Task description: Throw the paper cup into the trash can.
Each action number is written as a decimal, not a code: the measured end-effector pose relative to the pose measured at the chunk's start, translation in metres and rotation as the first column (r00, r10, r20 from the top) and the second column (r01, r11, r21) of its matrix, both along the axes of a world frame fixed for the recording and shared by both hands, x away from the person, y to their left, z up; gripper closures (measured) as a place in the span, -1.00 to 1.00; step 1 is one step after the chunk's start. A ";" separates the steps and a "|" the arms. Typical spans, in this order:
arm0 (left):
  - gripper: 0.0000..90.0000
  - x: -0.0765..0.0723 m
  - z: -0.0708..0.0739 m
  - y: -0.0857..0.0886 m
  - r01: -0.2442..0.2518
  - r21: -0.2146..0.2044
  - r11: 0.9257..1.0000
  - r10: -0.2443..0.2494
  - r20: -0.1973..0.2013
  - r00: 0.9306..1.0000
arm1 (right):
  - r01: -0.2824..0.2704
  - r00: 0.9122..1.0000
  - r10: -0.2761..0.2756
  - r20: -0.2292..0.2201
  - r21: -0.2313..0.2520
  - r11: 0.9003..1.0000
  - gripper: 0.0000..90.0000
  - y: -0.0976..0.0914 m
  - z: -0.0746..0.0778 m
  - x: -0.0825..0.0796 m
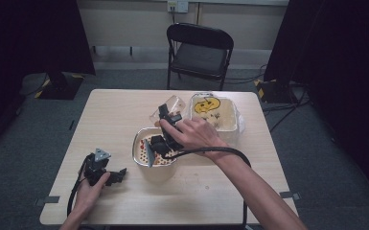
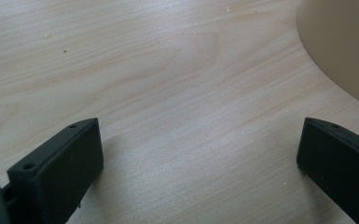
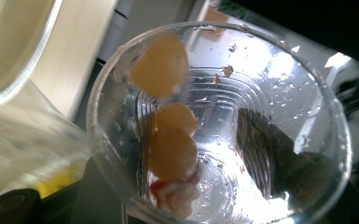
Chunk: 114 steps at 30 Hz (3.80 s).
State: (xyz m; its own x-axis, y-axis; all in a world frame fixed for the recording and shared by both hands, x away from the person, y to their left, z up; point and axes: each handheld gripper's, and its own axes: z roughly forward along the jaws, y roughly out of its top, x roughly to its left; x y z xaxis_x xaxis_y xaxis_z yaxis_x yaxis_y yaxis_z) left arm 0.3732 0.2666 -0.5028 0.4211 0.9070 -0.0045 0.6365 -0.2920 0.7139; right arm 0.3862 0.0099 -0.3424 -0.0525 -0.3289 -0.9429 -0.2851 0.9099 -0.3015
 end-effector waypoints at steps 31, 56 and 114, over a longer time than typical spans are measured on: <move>-1.00 0.000 0.000 0.000 -0.001 -0.003 1.000 0.001 -0.001 1.000 | 0.546 0.640 0.561 -0.525 0.824 0.148 0.08 -0.085 0.054 0.080; -1.00 0.000 0.000 0.000 -0.002 -0.002 1.000 0.002 -0.001 1.000 | 0.613 0.728 0.423 -0.540 0.789 -0.047 0.07 -0.176 0.051 0.105; -1.00 0.000 0.000 0.000 -0.001 -0.002 1.000 0.001 -0.001 1.000 | 0.770 0.589 0.366 -0.721 0.638 0.016 -0.67 -0.212 -0.056 -0.029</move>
